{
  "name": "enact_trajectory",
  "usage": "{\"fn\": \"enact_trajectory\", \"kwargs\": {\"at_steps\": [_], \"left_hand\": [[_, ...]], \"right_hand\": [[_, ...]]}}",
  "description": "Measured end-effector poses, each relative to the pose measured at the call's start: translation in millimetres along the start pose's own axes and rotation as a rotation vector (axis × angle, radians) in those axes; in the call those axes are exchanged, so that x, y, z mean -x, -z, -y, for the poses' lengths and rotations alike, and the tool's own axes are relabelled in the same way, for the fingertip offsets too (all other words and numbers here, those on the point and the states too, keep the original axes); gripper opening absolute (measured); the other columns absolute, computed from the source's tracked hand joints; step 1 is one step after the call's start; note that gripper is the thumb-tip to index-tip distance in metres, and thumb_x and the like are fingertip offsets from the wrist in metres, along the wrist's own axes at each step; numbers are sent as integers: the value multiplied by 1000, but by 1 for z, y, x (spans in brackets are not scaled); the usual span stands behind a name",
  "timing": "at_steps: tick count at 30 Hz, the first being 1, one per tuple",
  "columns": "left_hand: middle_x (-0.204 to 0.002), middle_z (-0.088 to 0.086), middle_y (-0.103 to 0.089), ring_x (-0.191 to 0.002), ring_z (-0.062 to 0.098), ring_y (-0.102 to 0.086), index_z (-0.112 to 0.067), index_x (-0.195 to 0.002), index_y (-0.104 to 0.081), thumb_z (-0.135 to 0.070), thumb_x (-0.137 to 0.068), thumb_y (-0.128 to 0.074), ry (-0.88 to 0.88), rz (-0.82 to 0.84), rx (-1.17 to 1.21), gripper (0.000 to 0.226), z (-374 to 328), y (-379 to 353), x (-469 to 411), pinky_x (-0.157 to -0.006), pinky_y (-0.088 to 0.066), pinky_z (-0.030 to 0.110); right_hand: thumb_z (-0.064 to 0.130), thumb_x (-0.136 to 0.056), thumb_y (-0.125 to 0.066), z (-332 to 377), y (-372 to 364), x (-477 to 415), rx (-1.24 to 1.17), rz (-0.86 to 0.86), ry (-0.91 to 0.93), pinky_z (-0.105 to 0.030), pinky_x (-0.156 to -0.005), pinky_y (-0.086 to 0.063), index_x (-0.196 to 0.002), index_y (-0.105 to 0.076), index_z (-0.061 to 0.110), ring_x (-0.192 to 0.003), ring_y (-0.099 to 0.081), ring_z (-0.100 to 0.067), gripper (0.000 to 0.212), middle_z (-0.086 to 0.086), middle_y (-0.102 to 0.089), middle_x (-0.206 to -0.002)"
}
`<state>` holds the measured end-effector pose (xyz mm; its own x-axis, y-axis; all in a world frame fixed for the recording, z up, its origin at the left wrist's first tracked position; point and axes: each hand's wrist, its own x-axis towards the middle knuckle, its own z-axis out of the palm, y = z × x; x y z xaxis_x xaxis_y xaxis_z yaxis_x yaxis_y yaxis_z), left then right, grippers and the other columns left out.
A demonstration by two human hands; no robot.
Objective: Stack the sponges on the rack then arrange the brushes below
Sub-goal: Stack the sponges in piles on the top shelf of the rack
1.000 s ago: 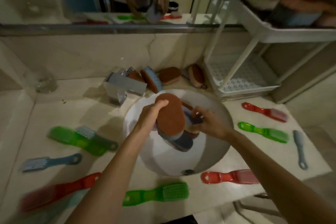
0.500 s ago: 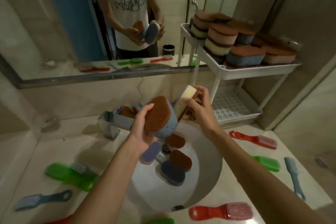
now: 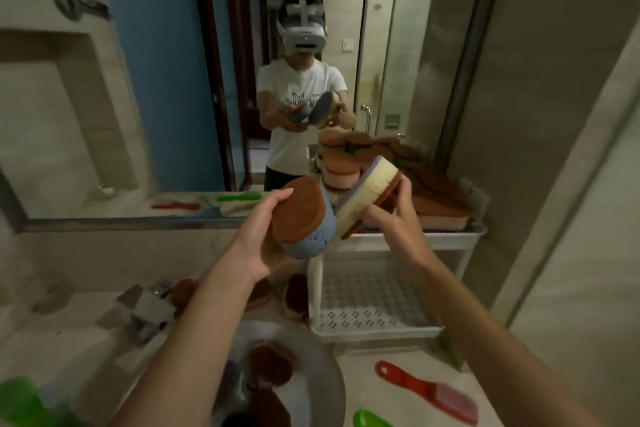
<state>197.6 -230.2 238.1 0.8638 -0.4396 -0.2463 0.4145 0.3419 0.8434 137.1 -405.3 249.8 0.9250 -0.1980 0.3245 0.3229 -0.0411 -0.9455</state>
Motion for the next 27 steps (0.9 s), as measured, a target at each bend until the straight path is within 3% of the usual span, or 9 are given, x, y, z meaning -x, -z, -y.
{"fn": "enact_trajectory", "kwargs": {"at_steps": [3, 7, 11, 13, 16, 19, 23, 27], "left_hand": [[-113, 17, -64, -109, 36, -59, -20, -105, -64, -42, -85, -55, -17, -33, -94, 31, -9, -44, -7, -97, -46, 52], [-123, 23, -58, -114, 40, -56, -17, -123, -53, -43, -86, -54, 23, 17, -51, 45, -18, -85, -16, -71, -57, 44], [-119, 24, -60, -96, 37, -65, -13, -122, -52, -46, -89, -49, 71, 36, -95, 47, -32, -107, -29, -74, -56, 42], [-121, 24, -59, -98, 37, -64, -13, -116, -54, -47, -89, -49, 78, 72, -152, 44, -45, -115, -36, -75, -56, 41], [-119, 23, -57, -100, 36, -60, -15, -105, -55, -44, -91, -47, 48, 54, -174, 33, -70, -125, -53, -83, -50, 43], [-128, 17, -54, -106, 33, -55, -18, -123, -51, -43, -93, -44, 12, 21, -124, 39, -86, -134, -79, -79, -50, 44], [-120, 17, -55, -106, 32, -54, -15, -128, -49, -42, -92, -45, 34, 6, -106, 45, -83, -142, -120, -85, -49, 44], [-101, 14, -59, -88, 28, -56, -15, -117, -53, -40, -92, -47, 49, -15, -76, 36, -69, -141, -151, -74, -50, 42]], "right_hand": [[1, -88, -56, 13, 36, -13, -33, -20, 9, -15, -70, -56, -137, -19, 21, -99, -55, -5, 65, 3, -51, -113], [10, -90, -56, 24, 60, -31, -121, -85, -23, -28, -81, -56, -122, -20, 23, -111, -57, -17, 50, -7, -50, -126], [14, -91, -54, 31, 74, -55, -198, -141, -151, -31, -68, -53, -115, -28, 20, -100, -58, -22, 36, -13, -51, -122], [20, -90, -56, 38, 84, -69, -161, -195, -172, -32, -68, -53, -120, -33, 17, -102, -57, -25, 38, -15, -50, -126], [31, -88, -60, 49, 101, -91, 12, -309, -205, -30, -70, -51, -135, -29, 13, -103, -53, -23, 59, -7, -49, -118], [39, -88, -59, 43, 111, -111, 288, -291, -243, -25, -64, -46, -131, -39, 6, -93, -52, -19, 58, -5, -52, -103], [44, -90, -55, 25, 114, -130, 547, -273, -274, -35, -84, -44, -132, -37, 12, -111, -54, -28, 56, -10, -52, -126], [49, -87, -55, 4, 112, -143, 684, -239, -266, -35, -86, -47, -125, -46, 17, -109, -56, -25, 50, -6, -56, -123]]}}
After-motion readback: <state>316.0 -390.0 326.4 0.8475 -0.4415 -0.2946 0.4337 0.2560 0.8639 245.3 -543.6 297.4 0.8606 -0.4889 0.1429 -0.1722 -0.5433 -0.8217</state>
